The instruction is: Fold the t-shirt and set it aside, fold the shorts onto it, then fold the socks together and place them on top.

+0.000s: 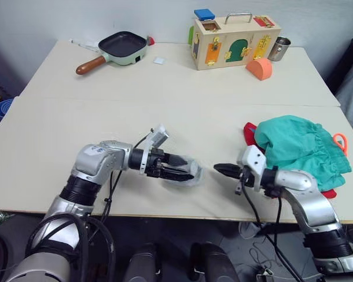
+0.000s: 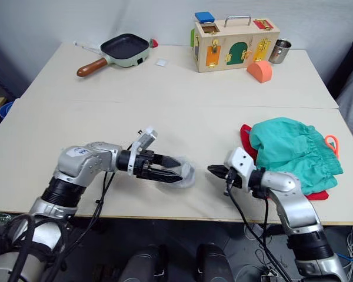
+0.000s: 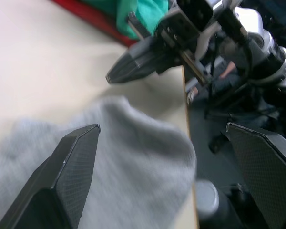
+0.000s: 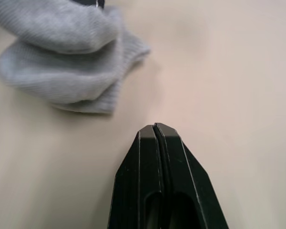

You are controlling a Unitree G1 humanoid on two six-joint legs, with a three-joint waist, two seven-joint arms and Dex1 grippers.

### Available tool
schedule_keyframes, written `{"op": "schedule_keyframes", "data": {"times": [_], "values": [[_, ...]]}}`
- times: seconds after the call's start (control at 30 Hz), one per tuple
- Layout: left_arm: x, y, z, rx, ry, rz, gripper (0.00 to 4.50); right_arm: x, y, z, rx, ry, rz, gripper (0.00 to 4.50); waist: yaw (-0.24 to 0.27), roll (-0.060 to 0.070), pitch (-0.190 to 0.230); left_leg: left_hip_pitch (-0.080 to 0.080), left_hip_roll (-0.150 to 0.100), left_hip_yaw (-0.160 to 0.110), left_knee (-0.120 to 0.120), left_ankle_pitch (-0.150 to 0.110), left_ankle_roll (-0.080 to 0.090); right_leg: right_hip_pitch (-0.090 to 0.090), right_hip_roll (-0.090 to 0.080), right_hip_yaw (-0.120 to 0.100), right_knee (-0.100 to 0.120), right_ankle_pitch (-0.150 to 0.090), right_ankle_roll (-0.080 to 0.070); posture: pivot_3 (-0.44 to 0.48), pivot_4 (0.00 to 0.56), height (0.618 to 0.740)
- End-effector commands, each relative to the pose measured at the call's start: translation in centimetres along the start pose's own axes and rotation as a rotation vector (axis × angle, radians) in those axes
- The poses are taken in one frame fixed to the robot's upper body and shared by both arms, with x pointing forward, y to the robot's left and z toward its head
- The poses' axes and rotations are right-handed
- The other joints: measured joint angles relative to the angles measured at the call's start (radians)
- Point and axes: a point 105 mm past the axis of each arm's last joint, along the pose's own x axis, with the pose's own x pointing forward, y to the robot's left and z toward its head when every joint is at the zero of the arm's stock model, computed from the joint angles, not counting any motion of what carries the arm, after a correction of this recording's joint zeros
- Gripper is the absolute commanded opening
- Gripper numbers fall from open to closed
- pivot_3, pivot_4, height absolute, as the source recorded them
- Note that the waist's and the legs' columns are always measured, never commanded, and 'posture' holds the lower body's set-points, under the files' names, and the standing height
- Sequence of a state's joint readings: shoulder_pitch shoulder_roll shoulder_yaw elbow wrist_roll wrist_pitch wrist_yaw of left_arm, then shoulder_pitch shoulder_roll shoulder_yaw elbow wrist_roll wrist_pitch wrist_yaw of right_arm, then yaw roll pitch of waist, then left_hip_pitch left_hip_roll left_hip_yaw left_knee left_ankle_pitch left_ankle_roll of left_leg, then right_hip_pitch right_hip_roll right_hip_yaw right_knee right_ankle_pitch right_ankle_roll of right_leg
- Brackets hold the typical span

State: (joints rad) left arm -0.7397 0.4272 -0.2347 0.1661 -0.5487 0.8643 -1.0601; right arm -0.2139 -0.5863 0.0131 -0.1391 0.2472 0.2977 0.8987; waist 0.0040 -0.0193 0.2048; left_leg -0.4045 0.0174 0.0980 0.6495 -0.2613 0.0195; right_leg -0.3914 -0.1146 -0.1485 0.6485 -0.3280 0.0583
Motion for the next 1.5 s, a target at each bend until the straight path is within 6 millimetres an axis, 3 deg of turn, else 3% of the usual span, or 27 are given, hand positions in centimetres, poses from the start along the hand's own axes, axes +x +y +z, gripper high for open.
{"op": "schedule_keyframes", "data": {"times": [0.03, 0.17, 0.27, 0.33, 0.37, 0.43, 0.53, 0.73, 0.8, 1.2, 1.37, 1.5], "values": [[-0.2, 0.3, 1.4, 0.054, -0.113, 0.023, 4.47, -0.6, 0.3, 0.8, 0.012, -0.046, -0.040, 0.00, -0.002, 0.000, 0.000, 0.000, 0.000, 0.000, 0.000, 0.000, 0.000, 0.000, 0.000, 0.000, 0.000, 0.000, 0.000, 0.000, 0.150, 0.740], [-2.1, -1.6, 3.3, 0.102, -0.201, -0.020, 4.47, -1.1, 0.3, 1.2, 0.124, -0.095, -0.088, 0.00, -0.006, 0.000, 0.000, 0.000, 0.001, 0.000, 0.000, 0.000, 0.000, 0.000, 0.000, 0.000, 0.000, 0.000, 0.000, 0.000, 0.150, 0.740], [-3.8, -1.6, 3.4, 0.199, -0.187, 0.032, 4.47, -1.7, 0.3, 2.3, 0.293, -0.162, -0.082, 0.00, -0.005, 0.000, 0.000, 0.000, 0.001, 0.000, 0.000, 0.000, 0.000, 0.000, 0.000, 0.000, 0.001, 0.000, 0.000, 0.000, 0.150, 0.740], [-4.5, -0.8, 2.7, 0.314, -0.123, 0.097, 3.93, -2.2, 0.7, 3.1, 0.465, -0.192, -0.024, 0.00, -0.003, 0.001, 0.000, 0.001, 0.001, 0.000, 0.000, 0.000, 0.000, 0.001, 0.000, 0.000, 0.000, 0.000, 0.000, 0.000, 0.150, 0.740], [-4.6, -0.4, 2.0, 0.391, -0.073, 0.116, 3.60, -2.3, 0.6, 3.7, 0.470, -0.215, -0.023, 0.17, -0.003, 0.001, 0.000, 0.001, 0.001, -0.001, 0.000, 0.000, 0.000, 0.001, 0.000, 0.000, 0.000, 0.000, 0.000, 0.000, 0.150, 0.740], [-4.5, 0.3, 0.8, 0.486, -0.001, 0.133, 3.01, -2.5, 1.4, 4.2, 0.549, -0.174, 0.046, 0.54, -0.001, 0.001, 0.000, 0.001, 0.001, -0.001, 0.000, -0.001, 0.001, 0.001, 0.000, 0.000, -0.001, 0.000, 0.000, 0.000, 0.150, 0.740], [-3.7, 1.2, 0.3, 0.548, -0.012, 0.156, 2.02, -1.9, 3.1, 4.9, 0.744, -0.108, 0.164, 1.57, 0.001, 0.001, 0.000, 0.000, 0.001, -0.001, 0.000, -0.001, 0.003, 0.001, -0.001, -0.001, -0.001, 0.000, 0.000, 0.000, 0.150, 0.740], [-3.1, 3.9, -1.3, 0.606, 0.044, 0.247, 0.03, -0.8, 5.5, 3.4, 0.995, 0.055, 0.279, 3.70, 0.001, 0.001, 0.000, -0.001, 0.001, -0.002, -0.001, -0.002, 0.004, 0.001, -0.002, -0.003, -0.003, 0.000, -0.001, 0.000, 0.150, 0.740], [-3.0, 4.4, -1.5, 0.611, 0.050, 0.264, 0.00, 0.0, 5.8, 2.8, 1.021, 0.089, 0.257, 4.44, 0.001, 0.001, 0.000, -0.002, 0.001, -0.002, 0.000, -0.003, 0.004, 0.001, -0.002, -0.004, -0.003, 0.001, 0.000, 0.000, 0.150, 0.740], [-2.8, 4.1, -2.1, 0.622, 0.054, 0.256, 0.00, 3.2, 5.2, 2.4, 1.151, 0.092, 0.152, 4.44, -0.006, 0.001, 0.000, -0.002, 0.001, -0.001, 0.000, -0.002, 0.004, 0.001, -0.002, -0.005, -0.002, 0.001, 0.000, 0.000, 0.150, 0.740], [-2.5, 4.0, -2.0, 0.622, 0.048, 0.256, 0.00, 4.5, 5.1, 4.3, 1.220, 0.003, 0.194, 4.44, -0.006, 0.001, 0.000, -0.001, 0.001, -0.001, 0.000, -0.002, 0.004, 0.001, -0.002, -0.005, -0.002, 0.001, 0.000, 0.000, 0.150, 0.740], [-2.5, 4.0, -1.9, 0.620, 0.044, 0.262, 0.00, 4.6, 4.9, 4.2, 1.264, -0.001, 0.176, 4.44, -0.005, 0.001, 0.000, -0.002, 0.001, -0.001, 0.000, -0.003, 0.005, 0.001, -0.002, -0.005, -0.002, 0.001, 0.000, 0.000, 0.150, 0.740]]}}
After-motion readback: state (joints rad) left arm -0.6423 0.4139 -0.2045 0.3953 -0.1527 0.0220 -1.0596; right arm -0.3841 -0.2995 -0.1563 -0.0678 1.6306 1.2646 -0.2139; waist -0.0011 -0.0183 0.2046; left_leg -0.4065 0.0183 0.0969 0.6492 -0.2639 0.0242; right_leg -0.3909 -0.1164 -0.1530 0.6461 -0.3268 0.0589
